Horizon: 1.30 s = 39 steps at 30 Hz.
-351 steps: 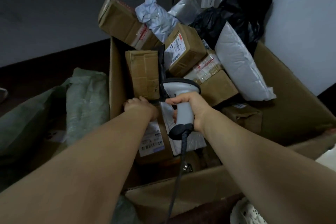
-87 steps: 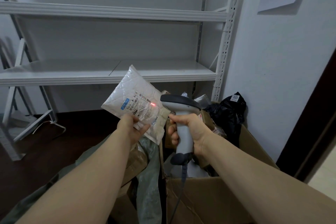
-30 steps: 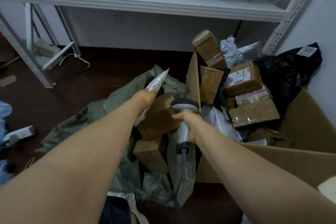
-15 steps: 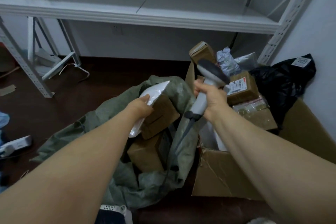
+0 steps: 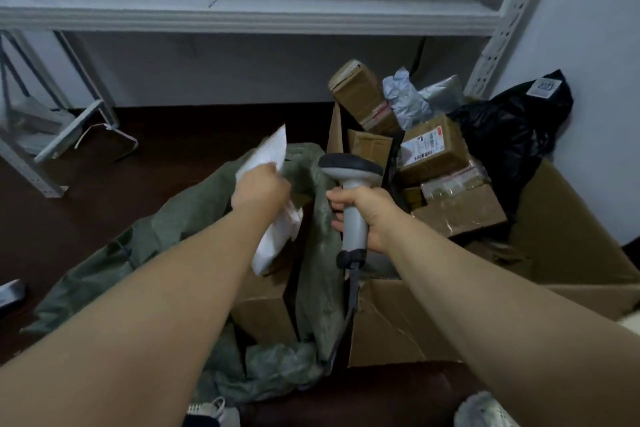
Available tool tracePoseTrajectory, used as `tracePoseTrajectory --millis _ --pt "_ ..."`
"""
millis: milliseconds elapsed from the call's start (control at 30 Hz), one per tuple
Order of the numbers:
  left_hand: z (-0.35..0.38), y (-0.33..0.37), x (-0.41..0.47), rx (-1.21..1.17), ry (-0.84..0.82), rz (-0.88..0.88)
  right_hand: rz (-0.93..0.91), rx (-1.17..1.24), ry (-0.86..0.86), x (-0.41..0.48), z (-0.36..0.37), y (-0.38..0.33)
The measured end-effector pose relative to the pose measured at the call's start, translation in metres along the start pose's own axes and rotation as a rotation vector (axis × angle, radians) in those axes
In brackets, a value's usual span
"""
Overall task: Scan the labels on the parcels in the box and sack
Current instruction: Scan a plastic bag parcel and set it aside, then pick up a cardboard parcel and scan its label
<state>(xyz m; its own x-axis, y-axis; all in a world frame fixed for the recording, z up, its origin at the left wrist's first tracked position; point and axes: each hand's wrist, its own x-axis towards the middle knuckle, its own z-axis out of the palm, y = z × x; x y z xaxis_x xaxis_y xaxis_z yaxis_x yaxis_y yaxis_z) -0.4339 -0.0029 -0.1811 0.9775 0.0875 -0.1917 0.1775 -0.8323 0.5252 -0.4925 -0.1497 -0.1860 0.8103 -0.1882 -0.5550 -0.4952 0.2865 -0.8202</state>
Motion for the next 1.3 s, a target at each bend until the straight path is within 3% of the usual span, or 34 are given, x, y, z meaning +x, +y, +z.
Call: tracePoseTrajectory --millis 133,167,267,400,467,567,633,700,900,1067,1300 --pt "0.047 -0.016 -0.005 -0.172 -0.443 -0.166 0.023 -0.041 -0.013 0.006 -0.004 0.002" --pt "0.062 -0.021 -0.005 -0.153 -0.506 -0.135 0.030 -0.058 -0.011 0.008 -0.005 0.003" --pt "0.096 -0.034 0.007 0.154 -0.543 0.013 0.049 -0.091 -0.002 0.017 -0.008 0.004" --pt "0.111 -0.036 0.016 0.247 -0.638 0.050 0.046 -0.054 -0.007 0.027 -0.017 0.006" --pt "0.112 -0.035 0.014 0.130 -0.585 0.052 0.039 -0.017 -0.014 0.029 -0.020 0.008" --pt "0.091 -0.023 0.018 -0.144 -0.279 -0.111 0.043 0.069 -0.038 0.025 -0.024 0.009" --pt "0.068 -0.010 0.022 -0.171 -0.029 -0.102 0.042 0.113 -0.041 0.017 -0.029 0.005" --pt "0.049 0.009 0.019 -0.304 0.099 -0.010 0.047 0.147 -0.040 0.007 -0.036 0.000" --pt "0.051 0.084 0.003 -0.328 0.065 0.229 0.030 0.221 0.059 -0.009 -0.091 -0.019" --pt "0.083 0.136 0.014 -0.111 -0.023 0.240 -0.028 0.207 0.188 0.003 -0.147 -0.040" --pt "0.133 0.182 0.101 0.130 -0.015 0.212 0.006 0.265 0.034 0.069 -0.173 -0.049"
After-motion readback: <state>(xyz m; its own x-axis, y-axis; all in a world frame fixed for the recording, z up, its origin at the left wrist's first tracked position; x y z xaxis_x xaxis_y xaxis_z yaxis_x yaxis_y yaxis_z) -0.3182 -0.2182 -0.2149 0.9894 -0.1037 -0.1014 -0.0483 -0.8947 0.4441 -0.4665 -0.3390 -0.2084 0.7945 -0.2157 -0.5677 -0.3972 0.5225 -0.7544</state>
